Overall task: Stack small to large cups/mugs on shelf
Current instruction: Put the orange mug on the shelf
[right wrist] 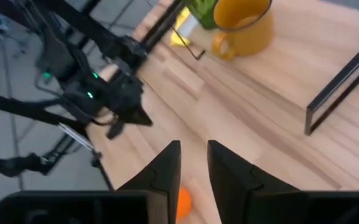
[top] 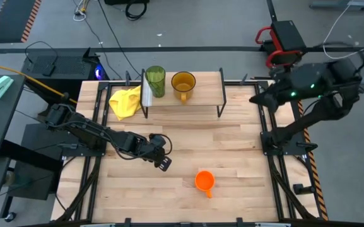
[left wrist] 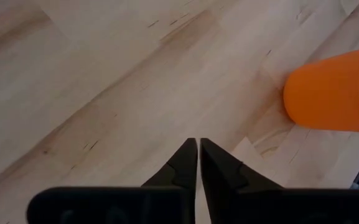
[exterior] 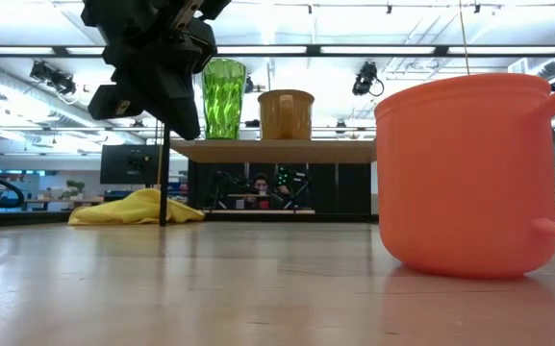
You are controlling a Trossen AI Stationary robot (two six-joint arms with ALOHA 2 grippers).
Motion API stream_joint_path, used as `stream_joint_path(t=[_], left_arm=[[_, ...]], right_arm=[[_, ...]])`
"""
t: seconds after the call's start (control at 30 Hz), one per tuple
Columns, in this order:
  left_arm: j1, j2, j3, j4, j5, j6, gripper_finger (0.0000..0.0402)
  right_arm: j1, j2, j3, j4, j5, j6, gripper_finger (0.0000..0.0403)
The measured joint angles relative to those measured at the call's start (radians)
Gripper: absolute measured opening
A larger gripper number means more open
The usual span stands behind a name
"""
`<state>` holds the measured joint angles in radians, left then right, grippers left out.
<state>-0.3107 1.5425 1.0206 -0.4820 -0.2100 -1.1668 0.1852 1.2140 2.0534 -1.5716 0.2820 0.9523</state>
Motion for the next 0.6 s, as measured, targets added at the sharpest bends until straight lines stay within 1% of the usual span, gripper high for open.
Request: stream_joint_path(t=[0.13, 0.2, 0.27, 0.37, 0.47, 0.53, 0.6], left_arm=[[-0.001, 0.0, 0.0, 0.011, 0.0, -0.001, 0.0017], [-0.002, 0.0, 0.0, 0.028, -0.001, 0.0, 0.0015], [-0.002, 0.0, 0.0, 0.046, -0.005, 0.0, 0.0014], [-0.001, 0.0, 0.0, 0.075, -0.007, 0.005, 0.0017], [-0.001, 0.0, 0.0, 0.08, -0.007, 0.008, 0.0023], [-0.001, 0.0, 0.0, 0.081, -0.007, 0.008, 0.0026], [-0.001, 0.0, 0.0, 0.081, -0.007, 0.008, 0.0028]], right_arm=[[0.085, -0.018, -0.141, 0.002, 0.049, 0.081, 0.0081], [0.12, -0.039, -0.244, 0.006, 0.061, 0.126, 0.008], [0.161, -0.076, -0.365, 0.06, 0.066, 0.172, 0.008], [0.23, -0.16, -0.567, 0.241, 0.075, 0.224, 0.0081], [0.315, -0.261, -0.788, 0.525, 0.121, 0.261, 0.0081], [0.355, -0.32, -0.925, 0.653, 0.13, 0.301, 0.0081], [0.379, -0.369, -1.044, 0.739, 0.136, 0.379, 0.008]])
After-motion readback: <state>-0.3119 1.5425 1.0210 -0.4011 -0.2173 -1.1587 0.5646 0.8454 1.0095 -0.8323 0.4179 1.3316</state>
